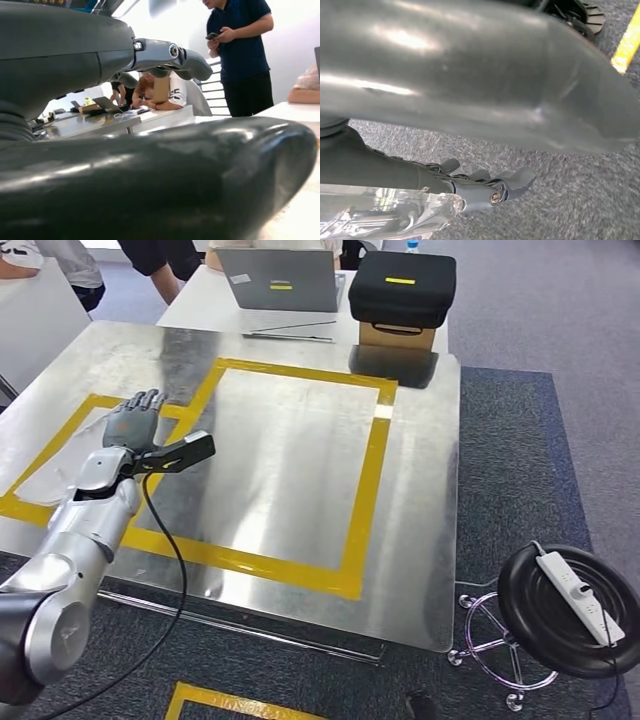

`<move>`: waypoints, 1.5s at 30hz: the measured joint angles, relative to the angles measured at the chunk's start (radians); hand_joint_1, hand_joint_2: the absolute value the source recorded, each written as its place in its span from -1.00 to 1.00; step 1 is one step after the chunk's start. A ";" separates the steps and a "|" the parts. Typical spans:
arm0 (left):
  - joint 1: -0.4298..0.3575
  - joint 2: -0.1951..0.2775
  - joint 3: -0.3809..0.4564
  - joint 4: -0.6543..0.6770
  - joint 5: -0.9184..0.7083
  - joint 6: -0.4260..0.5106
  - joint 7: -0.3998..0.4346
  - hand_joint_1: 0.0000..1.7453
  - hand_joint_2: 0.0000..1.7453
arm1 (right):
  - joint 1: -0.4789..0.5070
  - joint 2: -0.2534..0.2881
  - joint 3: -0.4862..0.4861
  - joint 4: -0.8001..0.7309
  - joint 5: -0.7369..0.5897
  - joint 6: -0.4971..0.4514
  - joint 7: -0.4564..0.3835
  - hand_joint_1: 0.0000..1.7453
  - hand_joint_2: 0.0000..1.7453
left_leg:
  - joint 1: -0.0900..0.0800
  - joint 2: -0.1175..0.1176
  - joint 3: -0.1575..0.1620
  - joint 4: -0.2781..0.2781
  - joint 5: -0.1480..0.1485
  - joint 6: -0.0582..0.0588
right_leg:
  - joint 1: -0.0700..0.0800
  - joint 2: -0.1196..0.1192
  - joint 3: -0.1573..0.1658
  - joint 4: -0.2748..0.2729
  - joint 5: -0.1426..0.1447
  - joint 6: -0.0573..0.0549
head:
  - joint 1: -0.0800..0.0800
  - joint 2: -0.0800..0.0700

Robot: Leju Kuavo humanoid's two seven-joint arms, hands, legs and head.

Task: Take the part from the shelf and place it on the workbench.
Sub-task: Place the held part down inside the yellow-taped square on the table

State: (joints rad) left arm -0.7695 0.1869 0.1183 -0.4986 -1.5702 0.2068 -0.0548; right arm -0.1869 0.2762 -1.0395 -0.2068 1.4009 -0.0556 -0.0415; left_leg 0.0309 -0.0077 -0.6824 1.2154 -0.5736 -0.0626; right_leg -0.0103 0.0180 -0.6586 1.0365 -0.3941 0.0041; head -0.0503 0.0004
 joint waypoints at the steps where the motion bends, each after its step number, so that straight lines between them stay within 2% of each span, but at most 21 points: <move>1: 0.002 0.000 0.000 0.000 0.000 0.000 0.001 -1.00 -1.00 | 0.000 0.000 0.000 0.000 0.000 0.000 0.000 -1.00 -1.00 | -0.003 0.000 -0.022 0.055 -0.020 0.002 | 0.002 0.000 -0.005 0.000 0.004 -0.004 | 0.000 0.000; 3: 0.006 0.000 0.000 0.000 0.000 0.000 0.002 -1.00 -1.00 | 0.001 0.000 0.000 0.000 0.000 0.000 0.000 -1.00 -1.00 | -0.006 0.000 -0.013 0.057 -0.001 0.009 | 0.005 0.000 -0.017 0.000 0.013 -0.006 | 0.000 0.000; 7: -0.003 -0.003 -0.001 -0.001 0.000 -0.001 0.003 -1.00 -1.00 | -0.001 0.000 0.000 0.000 0.000 0.000 -0.001 -1.00 -1.00 | -0.007 -0.001 0.131 -0.175 0.078 0.014 | 0.009 0.002 -0.039 0.004 0.036 0.011 | -0.003 0.000; 11: -0.005 -0.011 -0.001 -0.002 0.000 -0.003 0.003 -1.00 -1.00 | -0.001 0.000 0.000 0.000 0.000 0.002 0.000 -1.00 -1.00 | -0.011 -0.002 0.129 -0.204 0.095 0.033 | 0.008 0.001 -0.053 0.004 0.048 0.033 | -0.004 0.000; 13: -0.008 -0.015 -0.001 -0.002 0.000 -0.003 0.003 -1.00 -1.00 | -0.001 0.000 0.000 0.000 0.000 0.004 0.001 -1.00 -1.00 | -0.009 0.000 0.112 -0.205 0.113 0.047 | 0.006 -0.004 -0.077 0.064 -0.013 0.043 | -0.003 0.000; 15: -0.009 -0.017 -0.001 -0.002 0.000 -0.003 0.003 -1.00 -1.00 | -0.002 0.000 0.000 0.000 0.000 0.005 0.001 -1.00 -1.00 | -0.011 0.001 0.091 -0.205 0.131 0.053 | 0.006 -0.007 -0.112 0.193 -0.106 0.049 | -0.002 0.000; 17: -0.009 -0.018 -0.001 -0.002 0.000 -0.003 0.005 -1.00 -1.00 | -0.003 0.000 0.000 0.000 0.000 0.005 0.002 -1.00 -1.00 | -0.014 0.002 0.070 -0.204 0.148 0.055 | 0.007 -0.008 -0.121 0.283 -0.142 0.049 | -0.003 0.000; 19: -0.009 -0.018 -0.002 -0.002 0.000 -0.003 0.006 -1.00 -1.00 | -0.003 0.000 0.000 0.000 0.000 0.006 0.003 -1.00 -1.00 | -0.017 0.002 0.049 -0.204 0.164 0.053 | 0.009 -0.008 -0.061 0.236 -0.112 0.041 | -0.003 0.000; 22: -0.010 -0.018 -0.002 -0.002 0.000 -0.003 0.006 -1.00 -1.00 | -0.007 0.000 0.001 0.000 0.000 0.007 0.004 -1.00 -1.00 | -0.019 0.003 0.029 -0.204 0.186 0.043 | 0.016 -0.007 0.077 0.043 -0.089 0.027 | -0.004 0.000; 25: -0.010 -0.018 -0.002 -0.002 0.000 -0.003 0.007 -1.00 -1.00 | -0.008 -0.001 0.001 0.000 0.000 0.007 0.004 -1.00 -1.00 | -0.013 0.003 0.023 -0.211 0.209 0.025 | 0.026 -0.005 0.095 -0.006 -0.082 0.015 | -0.002 0.000; 27: -0.008 -0.018 -0.002 -0.002 0.000 -0.003 0.007 -1.00 -1.00 | -0.008 -0.001 0.001 0.000 0.000 0.007 0.004 -1.00 -1.00 | -0.010 0.002 0.013 -0.202 0.192 0.015 | 0.025 -0.006 0.088 -0.019 -0.061 0.000 | -0.002 0.000; 28: -0.007 -0.018 -0.002 -0.002 0.000 -0.003 0.007 -1.00 -1.00 | -0.009 -0.001 0.001 0.000 0.000 0.007 0.004 -1.00 -1.00 | -0.011 0.002 0.001 -0.172 0.158 0.012 | 0.023 -0.007 0.081 -0.026 -0.047 -0.007 | -0.004 0.000; 30: -0.006 -0.017 -0.002 -0.002 0.000 -0.003 0.007 -1.00 -1.00 | -0.009 -0.002 0.001 0.000 0.000 0.007 0.004 -1.00 -1.00 | -0.012 0.002 -0.034 -0.057 0.063 0.009 | 0.022 -0.008 0.060 -0.031 -0.025 -0.015 | -0.008 0.000; 32: -0.004 -0.017 -0.002 -0.002 0.000 -0.004 0.007 -1.00 -1.00 | -0.008 -0.002 0.001 0.000 0.000 0.007 0.004 -1.00 -1.00 | -0.012 0.002 -0.054 0.048 0.018 0.004 | 0.022 -0.008 0.033 -0.031 -0.003 -0.016 | -0.009 0.000; 34: -0.002 -0.017 -0.002 -0.002 0.000 -0.004 0.007 -1.00 -1.00 | -0.007 -0.002 0.001 0.000 0.000 0.007 0.004 -1.00 -1.00 | -0.009 0.002 -0.021 0.043 0.054 -0.001 | 0.019 -0.009 0.004 -0.030 0.019 -0.011 | -0.009 0.000; 36: -0.003 -0.017 -0.002 -0.002 0.000 -0.004 0.007 -1.00 -1.00 | -0.007 -0.002 0.001 0.000 -0.001 0.007 0.004 -1.00 -1.00 | -0.004 0.003 0.067 -0.065 0.094 -0.010 | 0.016 -0.008 -0.024 -0.025 0.039 -0.001 | -0.010 0.000; 37: -0.004 -0.018 -0.003 -0.002 0.000 -0.004 0.007 -1.00 -1.00 | -0.007 -0.002 0.001 0.000 -0.001 0.007 0.004 -1.00 -1.00 | -0.003 0.001 0.112 -0.129 0.092 -0.009 | 0.017 -0.007 -0.036 -0.020 0.047 0.005 | -0.012 0.000; 39: -0.003 -0.020 -0.003 -0.003 0.000 -0.004 0.007 -1.00 -1.00 | -0.005 -0.003 0.001 -0.001 -0.001 0.004 0.003 -1.00 -1.00 | -0.006 -0.001 0.158 -0.203 0.073 0.003 | 0.019 -0.006 -0.050 -0.013 0.065 0.016 | -0.013 0.000; 41: 0.000 -0.022 -0.003 -0.002 0.000 -0.005 0.007 -1.00 -1.00 | -0.002 -0.003 0.001 -0.001 -0.002 0.003 0.002 -1.00 -1.00 | -0.009 0.000 0.149 -0.206 0.078 0.025 | 0.016 -0.006 -0.056 -0.013 0.078 0.024 | -0.012 0.000; 43: -0.001 -0.024 -0.003 -0.002 0.000 -0.007 0.007 -1.00 -1.00 | 0.000 -0.003 0.001 -0.001 -0.002 0.003 0.002 -1.00 -1.00 | -0.009 0.002 0.132 -0.203 0.095 0.045 | 0.013 -0.006 -0.073 0.028 0.032 0.033 | -0.008 0.000; 45: -0.004 -0.025 -0.003 -0.003 0.000 -0.008 0.007 -1.00 -1.00 | -0.001 -0.003 0.001 -0.001 -0.002 0.003 0.002 -1.00 -1.00 | -0.013 0.004 0.110 -0.203 0.116 0.057 | 0.012 -0.008 -0.104 0.145 -0.068 0.040 | -0.004 0.000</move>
State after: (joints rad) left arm -0.7732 0.1622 0.1151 -0.5013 -1.5705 0.1984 -0.0477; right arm -0.1878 0.2731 -1.0385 -0.2078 1.3988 -0.0524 -0.0395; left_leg 0.0183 -0.0040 -0.5723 1.0121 -0.4576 -0.0054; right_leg 0.0013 0.0099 -0.7622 1.1820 -0.4617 0.0439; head -0.0543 0.0004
